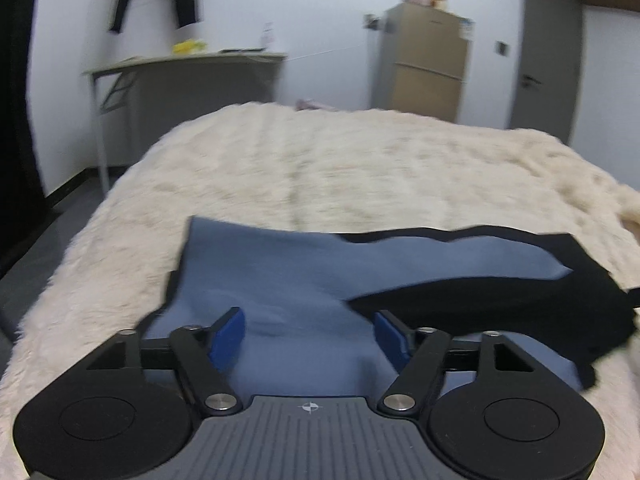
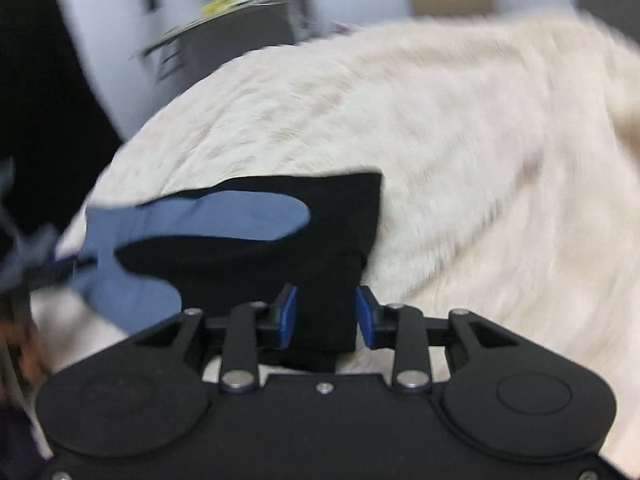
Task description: Fold clothes
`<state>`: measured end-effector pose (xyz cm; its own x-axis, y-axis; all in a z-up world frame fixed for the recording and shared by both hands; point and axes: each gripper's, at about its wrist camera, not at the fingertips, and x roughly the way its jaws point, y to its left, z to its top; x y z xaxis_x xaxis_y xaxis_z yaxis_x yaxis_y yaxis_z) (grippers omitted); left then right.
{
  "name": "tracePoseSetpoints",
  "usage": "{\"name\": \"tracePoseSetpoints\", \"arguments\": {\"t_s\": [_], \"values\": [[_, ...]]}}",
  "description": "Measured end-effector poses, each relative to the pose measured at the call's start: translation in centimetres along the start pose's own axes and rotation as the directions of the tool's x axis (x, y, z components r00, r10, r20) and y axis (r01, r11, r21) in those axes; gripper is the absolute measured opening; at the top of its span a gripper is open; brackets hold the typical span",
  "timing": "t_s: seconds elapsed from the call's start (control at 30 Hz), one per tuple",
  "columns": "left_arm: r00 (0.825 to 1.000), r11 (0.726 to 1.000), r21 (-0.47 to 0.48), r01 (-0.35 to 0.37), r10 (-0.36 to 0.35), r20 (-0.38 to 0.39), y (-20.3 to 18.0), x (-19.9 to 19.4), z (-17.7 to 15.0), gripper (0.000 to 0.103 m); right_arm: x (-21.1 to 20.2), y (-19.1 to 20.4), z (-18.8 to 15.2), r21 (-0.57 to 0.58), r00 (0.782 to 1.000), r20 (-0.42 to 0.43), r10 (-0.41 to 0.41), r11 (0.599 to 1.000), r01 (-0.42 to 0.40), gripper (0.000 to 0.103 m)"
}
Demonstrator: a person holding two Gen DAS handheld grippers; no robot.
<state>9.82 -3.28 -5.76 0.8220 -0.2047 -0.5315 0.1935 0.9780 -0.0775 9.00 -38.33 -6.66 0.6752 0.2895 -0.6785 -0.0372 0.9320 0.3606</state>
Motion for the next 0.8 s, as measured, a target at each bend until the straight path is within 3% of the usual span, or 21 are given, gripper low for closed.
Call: {"name": "tracePoseSetpoints", "arguments": {"t_s": [0.03, 0.1, 0.2, 0.23, 0.37, 0.43, 0.53, 0.6, 0.7, 0.8], "values": [[1.0, 1.0, -0.002, 0.028, -0.028, 0.0, -0.3, -0.2, 0.0, 0.071, 0.6, -0.7, -0.5, 0.043, 1.0, 0.001, 0.008, 0.999, -0.008, 0.039], [0.998, 0.998, -0.007, 0.059, -0.059, 0.005, -0.6, -0.1, 0.0, 0.071, 1.5, -2.0, -1.1, 0.146, 0.994, 0.039, 0.099, 0.984, -0.104, 0.04], [0.991, 0.991, -0.012, 0.136, -0.135, 0.024, -1.1, -0.3, 0.1, 0.071, 1.3, -2.6, -0.6, 0.243, 0.978, 0.084, 0.191, 0.948, -0.205, 0.007], [0.988, 0.988, -0.001, 0.151, -0.151, 0.034, -1.4, -0.5, 0.0, 0.071, 0.9, -2.7, -0.1, 0.257, 0.973, 0.094, 0.208, 0.939, -0.226, 0.007], [0.984, 0.982, 0.096, 0.162, -0.168, 0.061, -3.4, -0.9, -0.2, 0.071, -3.0, -0.3, 4.1, 0.122, 0.932, 0.197, 0.305, 0.936, -0.332, 0.006], [0.984, 0.982, 0.088, 0.165, -0.17, 0.054, -3.6, -0.6, -0.2, 0.071, -4.2, 0.0, 5.2, 0.101, 0.929, 0.22, 0.297, 0.94, -0.325, 0.006], [0.988, 0.988, 0.063, 0.142, -0.145, 0.046, -3.2, -0.4, -0.2, 0.071, -5.0, -0.3, 6.8, 0.086, 0.933, 0.236, 0.271, 0.951, -0.298, 0.006], [0.991, 0.992, 0.033, 0.124, -0.125, 0.049, -2.6, -0.4, -0.1, 0.071, -3.5, -2.0, 6.9, 0.127, 0.957, 0.191, 0.217, 0.962, -0.244, 0.009], [0.992, 0.994, -0.031, 0.105, -0.102, 0.07, -1.4, -0.8, 0.1, 0.071, -0.8, -5.0, 4.6, 0.218, 0.973, 0.135, 0.188, 0.952, -0.214, 0.023], [0.992, 0.992, -0.076, 0.1, -0.093, 0.086, -0.5, -1.2, 0.1, 0.071, 1.9, -7.0, 2.3, 0.242, 0.968, 0.15, 0.202, 0.942, -0.234, 0.036]]}}
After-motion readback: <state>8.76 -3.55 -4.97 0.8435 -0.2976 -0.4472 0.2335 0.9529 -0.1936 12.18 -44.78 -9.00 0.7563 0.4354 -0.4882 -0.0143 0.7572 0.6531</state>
